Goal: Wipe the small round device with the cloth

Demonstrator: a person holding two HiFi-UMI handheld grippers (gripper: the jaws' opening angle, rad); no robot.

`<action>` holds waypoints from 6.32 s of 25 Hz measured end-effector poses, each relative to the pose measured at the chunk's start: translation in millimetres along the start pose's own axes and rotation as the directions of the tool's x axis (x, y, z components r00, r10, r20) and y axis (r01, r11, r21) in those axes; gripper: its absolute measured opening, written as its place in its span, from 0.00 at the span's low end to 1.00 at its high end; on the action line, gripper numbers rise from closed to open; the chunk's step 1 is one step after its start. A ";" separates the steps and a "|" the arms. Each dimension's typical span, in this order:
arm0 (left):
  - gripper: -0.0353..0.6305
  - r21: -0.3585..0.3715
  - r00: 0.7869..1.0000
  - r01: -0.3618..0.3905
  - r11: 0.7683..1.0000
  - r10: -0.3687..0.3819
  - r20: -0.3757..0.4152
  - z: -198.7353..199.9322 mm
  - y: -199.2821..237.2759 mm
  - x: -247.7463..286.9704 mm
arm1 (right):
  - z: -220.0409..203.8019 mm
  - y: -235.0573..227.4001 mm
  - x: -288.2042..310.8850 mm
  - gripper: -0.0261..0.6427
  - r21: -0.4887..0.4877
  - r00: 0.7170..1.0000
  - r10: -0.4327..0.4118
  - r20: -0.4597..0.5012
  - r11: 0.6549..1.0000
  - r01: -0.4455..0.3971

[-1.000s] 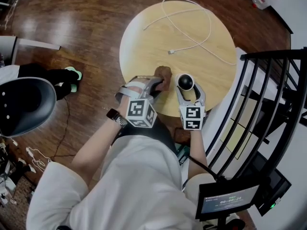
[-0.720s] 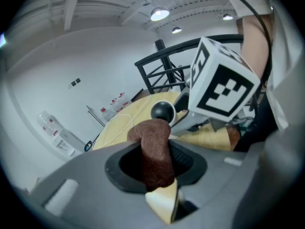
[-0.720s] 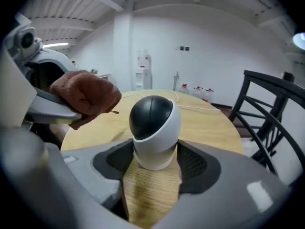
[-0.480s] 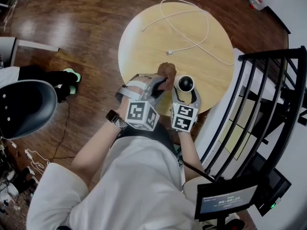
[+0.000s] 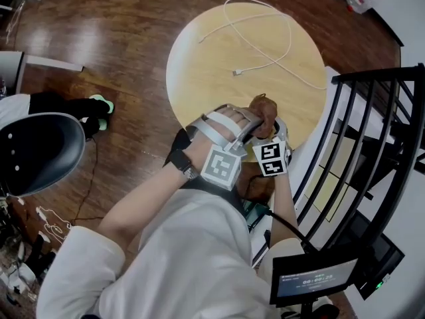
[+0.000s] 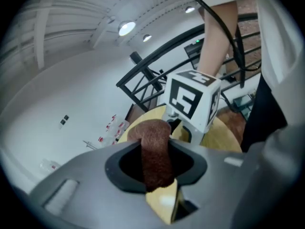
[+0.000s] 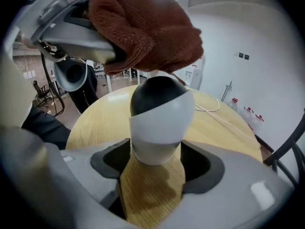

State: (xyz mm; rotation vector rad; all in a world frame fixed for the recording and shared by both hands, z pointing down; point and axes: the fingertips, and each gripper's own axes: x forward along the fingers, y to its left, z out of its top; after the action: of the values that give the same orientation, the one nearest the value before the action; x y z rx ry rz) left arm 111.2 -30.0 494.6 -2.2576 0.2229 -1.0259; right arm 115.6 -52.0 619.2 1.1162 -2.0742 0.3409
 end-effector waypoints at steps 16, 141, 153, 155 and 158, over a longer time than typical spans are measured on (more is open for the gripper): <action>0.24 0.123 0.985 0.172 0.977 -0.167 -0.054 -18.0 -69.3 14.8 | -13.4 11.8 -7.6 0.51 0.031 1.000 -0.016 -0.011 0.999 0.016; 0.24 -0.631 0.869 -0.127 0.766 0.392 0.301 40.7 9.4 -235.6 | 132.5 89.9 -349.3 0.05 0.336 0.654 -0.558 0.511 0.830 0.446; 0.24 -0.616 0.862 -0.180 0.767 0.425 0.278 94.8 -85.9 -296.2 | 65.2 172.6 -414.8 0.05 0.339 0.677 -0.541 0.500 0.841 0.422; 0.24 -0.616 0.859 -0.182 0.766 0.429 0.281 101.4 -89.0 -302.8 | 64.2 177.6 -419.4 0.05 0.337 0.679 -0.535 0.502 0.845 0.416; 0.24 -0.616 0.860 -0.174 0.768 0.423 0.285 104.2 -92.5 -304.5 | 68.9 184.3 -419.6 0.04 0.320 0.683 -0.517 0.516 0.856 0.406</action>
State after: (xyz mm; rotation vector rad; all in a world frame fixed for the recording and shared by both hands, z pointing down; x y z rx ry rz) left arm -30.3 213.1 312.9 -2.7817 0.7831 -0.2969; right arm 78.6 273.0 290.8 2.0173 -2.1798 -0.0995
